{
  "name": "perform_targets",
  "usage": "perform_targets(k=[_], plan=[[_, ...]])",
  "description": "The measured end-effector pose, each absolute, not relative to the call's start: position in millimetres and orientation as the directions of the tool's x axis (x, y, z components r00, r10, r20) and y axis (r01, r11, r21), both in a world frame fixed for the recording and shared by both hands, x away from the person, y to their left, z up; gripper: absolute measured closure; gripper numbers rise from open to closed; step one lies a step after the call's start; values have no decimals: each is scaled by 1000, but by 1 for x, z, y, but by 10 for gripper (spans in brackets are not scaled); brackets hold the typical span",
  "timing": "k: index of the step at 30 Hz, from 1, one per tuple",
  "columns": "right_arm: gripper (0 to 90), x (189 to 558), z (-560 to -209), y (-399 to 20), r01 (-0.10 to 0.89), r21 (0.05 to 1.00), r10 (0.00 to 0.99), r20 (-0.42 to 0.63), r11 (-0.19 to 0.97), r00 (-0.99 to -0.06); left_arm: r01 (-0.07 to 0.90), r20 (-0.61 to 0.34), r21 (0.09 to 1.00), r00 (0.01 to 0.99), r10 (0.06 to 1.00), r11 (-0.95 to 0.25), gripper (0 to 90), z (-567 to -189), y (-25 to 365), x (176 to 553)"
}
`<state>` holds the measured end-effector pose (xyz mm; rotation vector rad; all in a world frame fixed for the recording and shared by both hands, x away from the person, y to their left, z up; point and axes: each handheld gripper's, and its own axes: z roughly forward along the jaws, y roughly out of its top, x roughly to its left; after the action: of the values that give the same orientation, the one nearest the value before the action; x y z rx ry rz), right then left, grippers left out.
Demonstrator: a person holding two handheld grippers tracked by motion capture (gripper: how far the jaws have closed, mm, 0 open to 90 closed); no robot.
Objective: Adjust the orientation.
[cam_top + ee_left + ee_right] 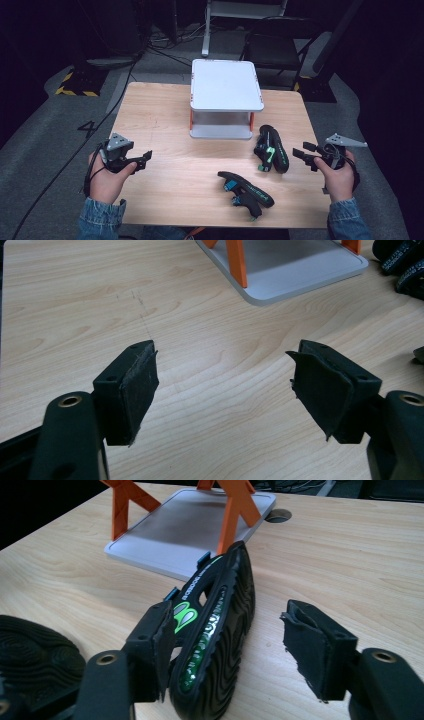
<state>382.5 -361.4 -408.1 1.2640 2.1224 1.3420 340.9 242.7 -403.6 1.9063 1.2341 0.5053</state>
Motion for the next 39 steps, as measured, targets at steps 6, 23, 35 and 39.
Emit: perform_targets(k=[6, 23, 35, 39], plan=[[330, 371, -407, -358, 494, 852, 815, 159, 171, -557, 557, -73, 798, 466, 882, -228, 262, -399, 234, 348], [157, 341, -405, -296, 480, 839, 688, 190, 257, -700, 533, -71, 795, 556, 828, -289, 248, -398, 208, 367], [181, 324, -430, -229, 464, 754, 524, 188, 465, -831, 529, -63, 788, 579, 813, -315, 246, -402, 203, 368], [166, 318, -436, -213, 406, 702, 463, 123, 585, -878, 529, -66, 789, 580, 812, -314, 248, -403, 205, 366]])
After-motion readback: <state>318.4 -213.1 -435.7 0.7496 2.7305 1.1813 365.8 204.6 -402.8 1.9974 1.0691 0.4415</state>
